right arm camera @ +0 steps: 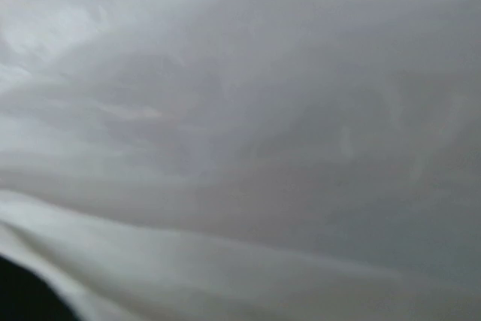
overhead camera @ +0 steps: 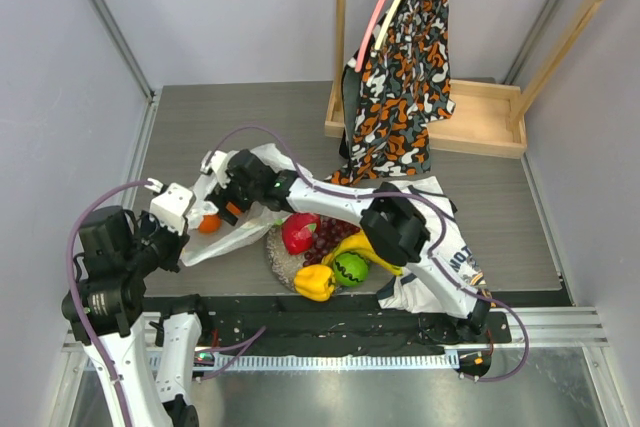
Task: Take the fake fruits out of the plastic bag
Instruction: Take out the fake fruit from the plastic bag.
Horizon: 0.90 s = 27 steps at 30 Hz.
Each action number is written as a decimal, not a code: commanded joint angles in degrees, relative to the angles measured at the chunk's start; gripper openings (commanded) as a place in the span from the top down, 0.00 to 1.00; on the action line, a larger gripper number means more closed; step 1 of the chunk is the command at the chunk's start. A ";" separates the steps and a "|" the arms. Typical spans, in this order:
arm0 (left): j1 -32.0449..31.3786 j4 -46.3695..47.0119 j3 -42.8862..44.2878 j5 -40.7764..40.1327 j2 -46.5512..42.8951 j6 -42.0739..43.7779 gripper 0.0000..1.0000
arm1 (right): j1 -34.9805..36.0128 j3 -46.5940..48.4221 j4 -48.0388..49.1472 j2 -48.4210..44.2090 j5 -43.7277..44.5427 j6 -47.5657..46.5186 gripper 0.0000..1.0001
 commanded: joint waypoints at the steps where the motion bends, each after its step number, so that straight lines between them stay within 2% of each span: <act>1: 0.32 -7.18 1.30 1.24 0.45 -0.04 1.00 | 0.44 7.07 1.89 7.03 4.17 2.04 0.00; 6: 0.32 -9.56 1.92 0.63 0.01 1.54 1.00 | 0.35 11.03 3.21 11.00 9.07 1.96 0.03; 9: 0.41 -9.56 1.66 0.28 -0.34 1.10 1.00 | 0.26 11.21 4.44 10.65 10.15 0.46 0.20; 10: 0.32 -8.95 1.48 0.37 -0.34 0.14 1.00 | -0.17 11.21 4.79 9.86 9.10 0.37 0.28; 13: 0.32 -7.46 0.96 0.72 -0.43 -2.23 1.00 | -0.53 10.78 4.79 7.50 4.00 -0.24 0.41; 17: 0.32 -5.96 0.43 0.02 -0.51 -2.41 1.00 | -0.70 8.41 3.92 4.33 -0.22 -0.68 0.56; 20: 0.32 -5.70 0.43 -0.07 -0.60 -2.42 1.00 | -0.88 5.25 3.21 1.26 -2.42 -0.42 0.61; 23: 0.32 -5.87 -0.01 -0.51 -0.78 -2.15 1.00 | -0.88 2.78 2.77 -0.16 -3.74 0.02 0.63; 25: 0.41 -6.22 -0.27 -0.77 -1.04 -1.80 1.00 | -0.79 2.51 2.51 0.01 -5.15 0.11 0.54; 27: 0.23 -6.40 -0.45 -0.60 -1.22 -1.54 1.00 | -0.62 2.77 2.94 0.97 -3.92 0.63 0.40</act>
